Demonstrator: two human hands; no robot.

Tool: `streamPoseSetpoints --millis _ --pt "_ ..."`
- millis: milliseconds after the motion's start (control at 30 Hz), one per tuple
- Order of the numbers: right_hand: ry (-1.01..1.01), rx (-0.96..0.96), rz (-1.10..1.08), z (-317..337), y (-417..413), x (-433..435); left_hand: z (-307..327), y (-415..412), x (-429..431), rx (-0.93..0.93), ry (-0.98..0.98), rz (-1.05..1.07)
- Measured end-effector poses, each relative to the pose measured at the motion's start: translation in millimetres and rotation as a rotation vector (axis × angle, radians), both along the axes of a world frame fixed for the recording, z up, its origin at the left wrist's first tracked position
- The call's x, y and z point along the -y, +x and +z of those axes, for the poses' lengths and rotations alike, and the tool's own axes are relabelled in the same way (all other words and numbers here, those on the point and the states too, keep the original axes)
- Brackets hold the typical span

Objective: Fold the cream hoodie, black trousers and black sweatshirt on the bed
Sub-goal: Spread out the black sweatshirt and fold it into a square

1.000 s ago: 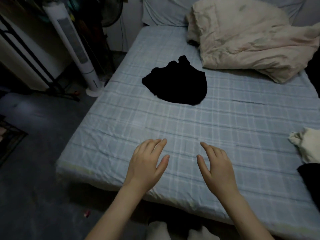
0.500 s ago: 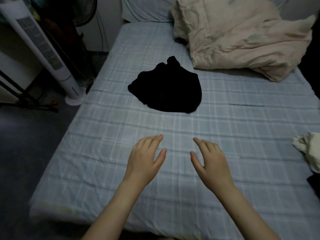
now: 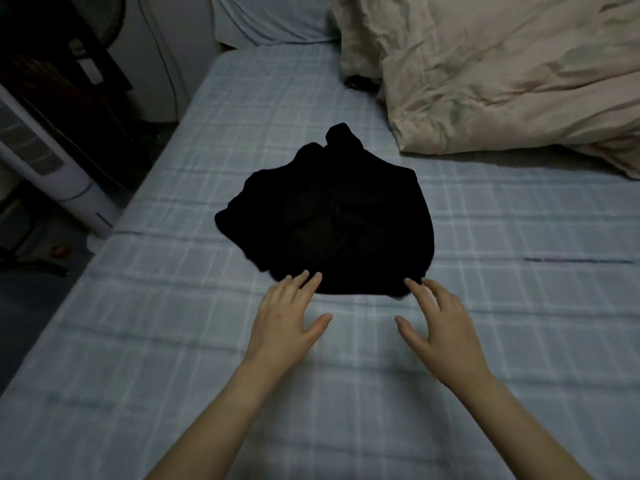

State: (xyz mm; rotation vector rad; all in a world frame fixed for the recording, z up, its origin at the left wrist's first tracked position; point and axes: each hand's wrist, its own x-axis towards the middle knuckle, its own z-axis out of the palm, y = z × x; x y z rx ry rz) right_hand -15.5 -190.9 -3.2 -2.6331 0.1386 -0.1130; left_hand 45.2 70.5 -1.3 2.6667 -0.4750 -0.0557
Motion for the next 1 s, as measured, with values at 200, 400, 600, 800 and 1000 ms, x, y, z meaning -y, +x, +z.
streamPoseSetpoints --millis 200,400,600,800,1000 --pt "-0.087 -0.036 -0.023 -96.1 90.9 23.2 -96.9 105.4 18.7 0.087 0.103 0.063" --pt "-0.016 -0.057 -0.024 -155.0 135.8 31.9 -155.5 158.2 27.6 0.026 0.137 0.019" --pt "-0.072 0.12 -0.072 -179.5 153.1 32.2 -171.3 171.9 28.0 0.141 0.178 0.005" --pt "0.139 0.214 -0.102 -177.2 161.1 35.9 -168.5 174.2 27.3 0.226 -0.097 -0.003" --pt "0.213 0.141 -0.065 -142.8 124.1 29.1 -147.9 123.6 11.3 -0.016 -0.238 0.008"
